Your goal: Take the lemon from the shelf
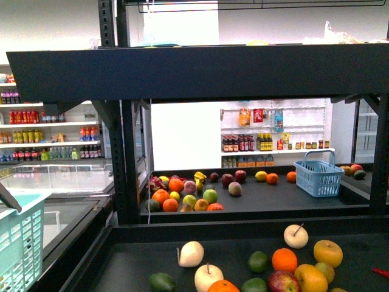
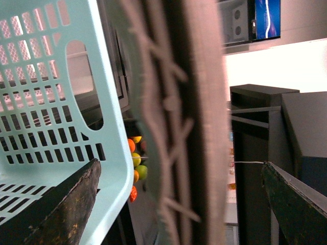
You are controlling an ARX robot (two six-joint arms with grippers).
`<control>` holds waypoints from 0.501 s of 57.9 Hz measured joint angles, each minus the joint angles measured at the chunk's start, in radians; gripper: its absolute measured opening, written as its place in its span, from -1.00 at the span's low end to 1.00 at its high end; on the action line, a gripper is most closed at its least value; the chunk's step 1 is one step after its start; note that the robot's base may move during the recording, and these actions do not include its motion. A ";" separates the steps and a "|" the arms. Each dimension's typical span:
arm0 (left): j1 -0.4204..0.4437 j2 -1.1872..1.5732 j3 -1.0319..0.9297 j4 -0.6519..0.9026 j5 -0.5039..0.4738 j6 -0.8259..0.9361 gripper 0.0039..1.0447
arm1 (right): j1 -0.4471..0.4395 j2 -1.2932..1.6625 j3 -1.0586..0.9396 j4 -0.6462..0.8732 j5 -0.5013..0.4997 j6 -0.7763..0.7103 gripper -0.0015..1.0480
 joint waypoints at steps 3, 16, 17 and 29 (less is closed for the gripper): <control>0.000 -0.016 0.000 -0.012 -0.001 0.000 0.86 | 0.000 0.000 0.000 0.000 0.000 0.000 0.95; -0.002 -0.164 -0.039 -0.218 -0.031 0.038 0.86 | 0.000 0.000 0.000 0.000 0.000 0.000 0.95; -0.002 -0.181 -0.043 -0.251 -0.036 0.050 0.86 | 0.000 0.000 0.000 0.000 0.000 0.000 0.95; -0.015 -0.492 -0.142 -0.718 -0.209 0.344 0.86 | 0.000 0.000 0.000 0.000 0.000 0.000 0.95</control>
